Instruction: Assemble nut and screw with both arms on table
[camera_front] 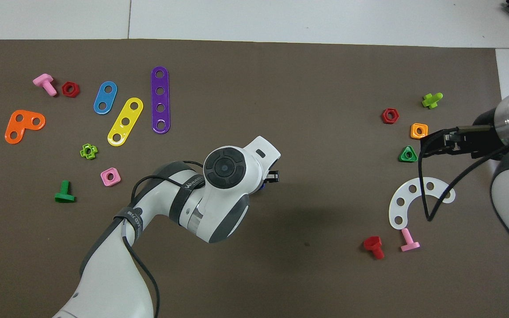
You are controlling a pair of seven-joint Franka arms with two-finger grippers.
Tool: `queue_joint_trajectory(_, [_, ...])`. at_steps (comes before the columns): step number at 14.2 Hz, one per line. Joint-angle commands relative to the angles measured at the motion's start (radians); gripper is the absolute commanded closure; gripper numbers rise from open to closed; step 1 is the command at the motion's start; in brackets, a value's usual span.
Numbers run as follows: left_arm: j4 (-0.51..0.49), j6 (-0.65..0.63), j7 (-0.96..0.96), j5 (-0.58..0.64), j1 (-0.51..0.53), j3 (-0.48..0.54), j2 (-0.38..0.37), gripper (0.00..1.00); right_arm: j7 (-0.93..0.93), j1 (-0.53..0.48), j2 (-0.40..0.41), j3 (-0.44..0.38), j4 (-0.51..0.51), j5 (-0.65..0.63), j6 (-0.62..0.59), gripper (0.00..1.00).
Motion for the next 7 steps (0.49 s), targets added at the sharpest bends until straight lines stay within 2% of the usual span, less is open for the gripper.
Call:
queue_joint_trajectory(1, [-0.018, 0.010, 0.001, -0.004, -0.016, 0.016, -0.016, 0.00, -0.032, -0.020, -0.024, 0.009, -0.024, 0.028, 0.003, 0.00])
queue_joint_trajectory(5, [0.000, -0.018, 0.004, -0.002, -0.004, 0.018, -0.015, 0.00, -0.032, -0.020, -0.024, 0.009, -0.024, 0.028, 0.003, 0.00])
queue_joint_trajectory(7, [0.058, -0.114, 0.004, 0.001, 0.002, 0.021, -0.010, 0.00, -0.034, -0.020, -0.024, 0.009, -0.024, 0.028, 0.005, 0.00])
